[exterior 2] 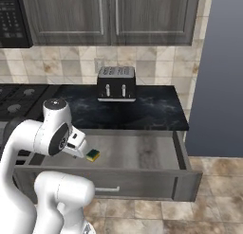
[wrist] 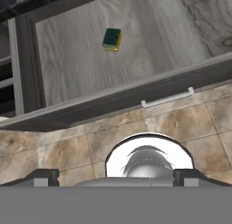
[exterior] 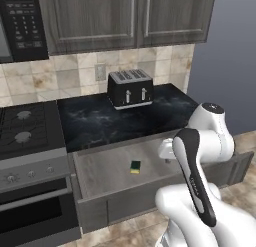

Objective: Restock the sink supplies by placing the sponge and soap dispenser on the counter and next to the sink. Make sure the soap dispenser is upright.

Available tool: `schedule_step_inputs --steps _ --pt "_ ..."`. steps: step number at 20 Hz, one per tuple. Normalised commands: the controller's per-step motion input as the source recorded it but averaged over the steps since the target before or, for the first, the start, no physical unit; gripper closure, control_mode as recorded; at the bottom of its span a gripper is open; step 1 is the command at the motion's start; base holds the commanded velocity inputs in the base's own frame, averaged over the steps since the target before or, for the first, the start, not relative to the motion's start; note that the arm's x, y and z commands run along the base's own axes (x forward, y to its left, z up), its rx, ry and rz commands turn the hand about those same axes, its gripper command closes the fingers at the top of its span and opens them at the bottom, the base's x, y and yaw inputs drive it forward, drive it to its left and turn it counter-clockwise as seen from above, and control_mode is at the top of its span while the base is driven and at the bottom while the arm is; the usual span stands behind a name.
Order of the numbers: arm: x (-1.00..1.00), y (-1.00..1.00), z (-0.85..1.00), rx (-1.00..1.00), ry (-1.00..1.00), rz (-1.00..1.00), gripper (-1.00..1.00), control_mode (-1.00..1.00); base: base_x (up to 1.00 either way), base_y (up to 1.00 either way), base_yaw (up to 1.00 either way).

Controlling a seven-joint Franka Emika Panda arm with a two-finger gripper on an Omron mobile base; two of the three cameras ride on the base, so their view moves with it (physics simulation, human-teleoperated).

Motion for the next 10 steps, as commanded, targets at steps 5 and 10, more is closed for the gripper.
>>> schedule_step_inputs --steps 5,10 --pt "0.0 0.02 -0.09 0.0 0.0 0.0 -1.0 -1.0 0.0 0.05 0.0" --pt "0.34 0.19 -0.47 -0.01 0.0 0.01 -1.0 -1.0 0.0 0.0 0.0"
